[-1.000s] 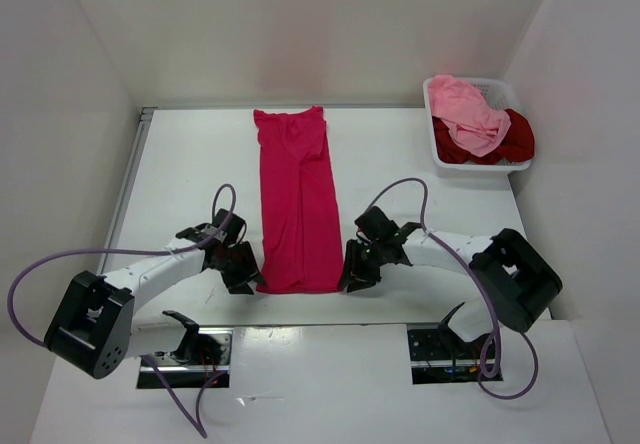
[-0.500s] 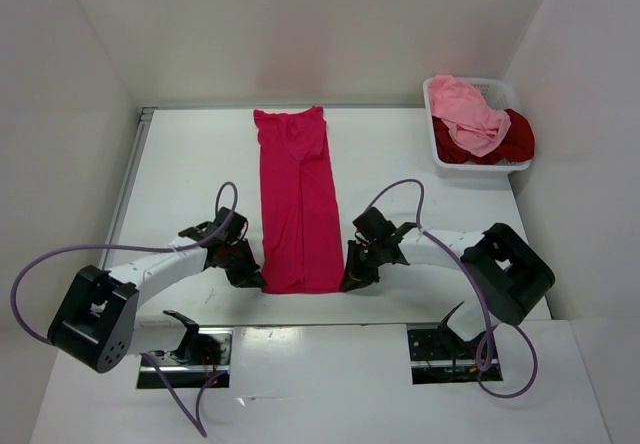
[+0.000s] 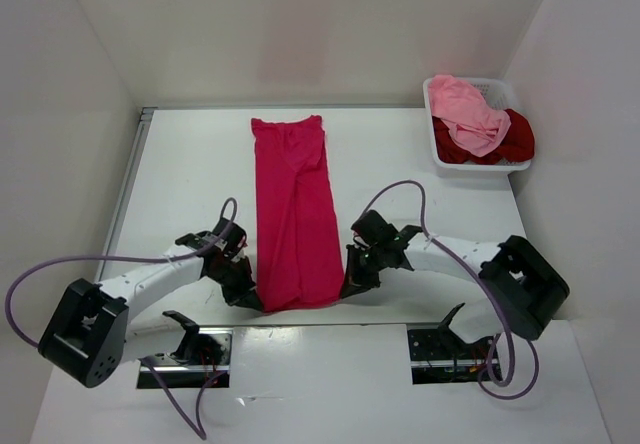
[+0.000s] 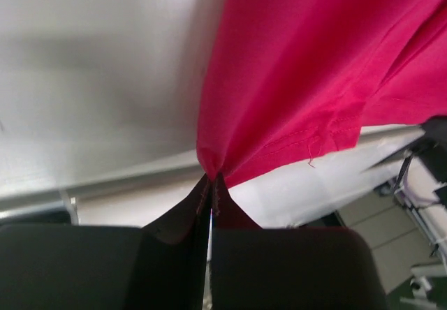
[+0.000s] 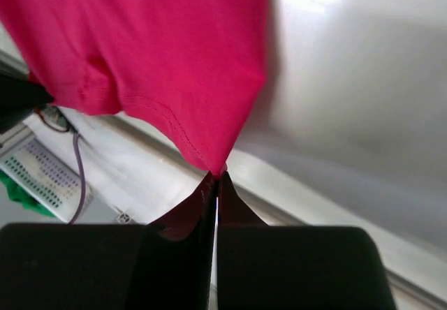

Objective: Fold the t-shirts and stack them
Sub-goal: Grab the bottom of the folded rectangular tshirt with both arms, then fold the folded rectangular tshirt in 1/3 of the way, then grab one side of the 2/3 rectangular tshirt with both arms, then fold the long partially folded tshirt into a neat square

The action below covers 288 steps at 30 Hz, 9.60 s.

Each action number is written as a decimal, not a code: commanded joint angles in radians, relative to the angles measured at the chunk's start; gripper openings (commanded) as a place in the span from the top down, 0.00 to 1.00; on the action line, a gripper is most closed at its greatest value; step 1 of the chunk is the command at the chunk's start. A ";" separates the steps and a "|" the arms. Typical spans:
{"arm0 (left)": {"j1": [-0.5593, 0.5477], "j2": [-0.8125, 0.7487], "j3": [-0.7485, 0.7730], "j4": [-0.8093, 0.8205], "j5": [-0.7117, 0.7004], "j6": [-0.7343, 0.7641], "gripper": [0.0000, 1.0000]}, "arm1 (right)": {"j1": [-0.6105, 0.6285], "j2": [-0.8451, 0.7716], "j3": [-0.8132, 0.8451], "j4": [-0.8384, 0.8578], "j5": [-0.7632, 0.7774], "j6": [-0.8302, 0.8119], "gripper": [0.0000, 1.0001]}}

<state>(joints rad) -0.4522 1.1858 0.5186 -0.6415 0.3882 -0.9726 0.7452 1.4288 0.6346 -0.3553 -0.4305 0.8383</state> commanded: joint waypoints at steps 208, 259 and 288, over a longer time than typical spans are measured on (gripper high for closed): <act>0.293 0.008 0.293 0.029 0.003 0.110 1.00 | -0.104 0.050 0.246 -0.058 -0.003 -0.091 0.69; 0.256 -0.149 0.031 0.069 -0.002 0.051 1.00 | -0.006 0.255 0.126 0.191 0.070 -0.028 0.86; 0.328 0.319 0.630 0.193 -0.115 0.126 1.00 | -0.273 0.391 0.792 -0.140 0.059 -0.309 1.00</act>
<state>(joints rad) -0.1360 1.4273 1.0428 -0.5472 0.3176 -0.8867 0.5133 1.7275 1.3262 -0.4694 -0.3843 0.6102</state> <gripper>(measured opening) 0.008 0.005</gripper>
